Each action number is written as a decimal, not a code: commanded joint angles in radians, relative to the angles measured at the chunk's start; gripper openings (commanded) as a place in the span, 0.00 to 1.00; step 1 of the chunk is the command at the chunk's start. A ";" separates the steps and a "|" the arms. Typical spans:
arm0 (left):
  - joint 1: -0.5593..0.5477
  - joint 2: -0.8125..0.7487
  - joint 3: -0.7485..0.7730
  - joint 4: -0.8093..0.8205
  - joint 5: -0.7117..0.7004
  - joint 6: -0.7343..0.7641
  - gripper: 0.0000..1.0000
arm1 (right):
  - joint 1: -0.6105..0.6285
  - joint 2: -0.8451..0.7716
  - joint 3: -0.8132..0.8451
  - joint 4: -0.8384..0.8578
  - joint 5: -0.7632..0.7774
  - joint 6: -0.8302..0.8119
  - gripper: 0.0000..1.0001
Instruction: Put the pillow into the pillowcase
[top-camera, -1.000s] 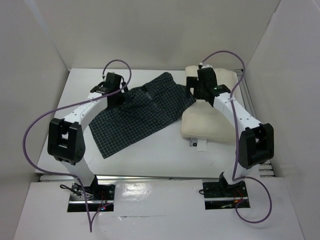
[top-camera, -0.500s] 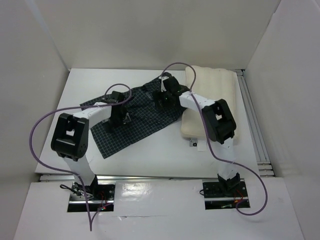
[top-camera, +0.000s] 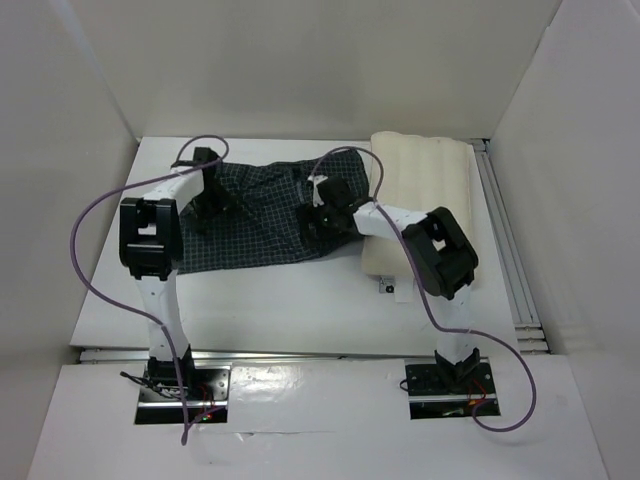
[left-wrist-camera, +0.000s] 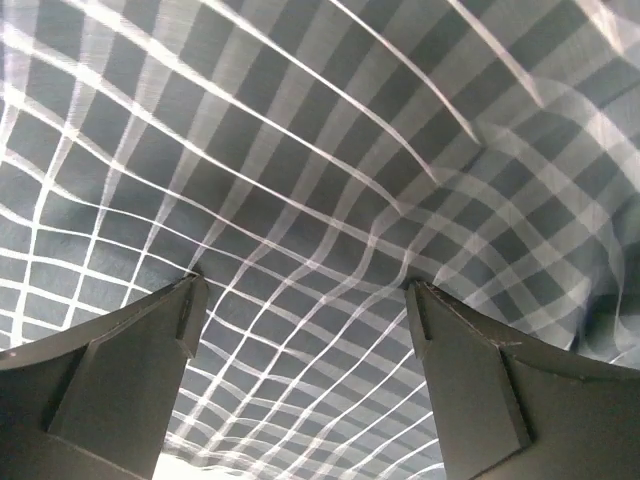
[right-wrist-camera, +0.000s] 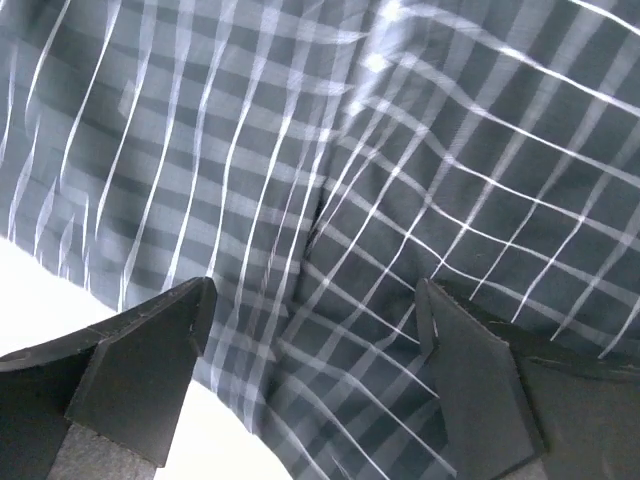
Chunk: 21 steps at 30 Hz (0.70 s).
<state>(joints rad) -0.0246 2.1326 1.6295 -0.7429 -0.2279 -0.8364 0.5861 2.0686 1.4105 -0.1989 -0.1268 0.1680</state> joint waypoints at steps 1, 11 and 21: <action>0.061 0.113 0.124 -0.036 -0.002 0.030 1.00 | 0.089 -0.065 -0.116 -0.088 -0.120 0.074 0.92; 0.089 -0.023 0.055 -0.033 -0.065 0.063 1.00 | 0.199 -0.295 -0.088 -0.178 0.196 0.019 0.97; -0.130 -0.289 0.076 0.062 0.018 0.270 1.00 | -0.144 -0.258 0.232 -0.259 0.257 0.025 1.00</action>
<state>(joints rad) -0.0628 1.9545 1.6752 -0.7410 -0.2562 -0.6743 0.5537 1.7535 1.5181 -0.4042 0.0624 0.1967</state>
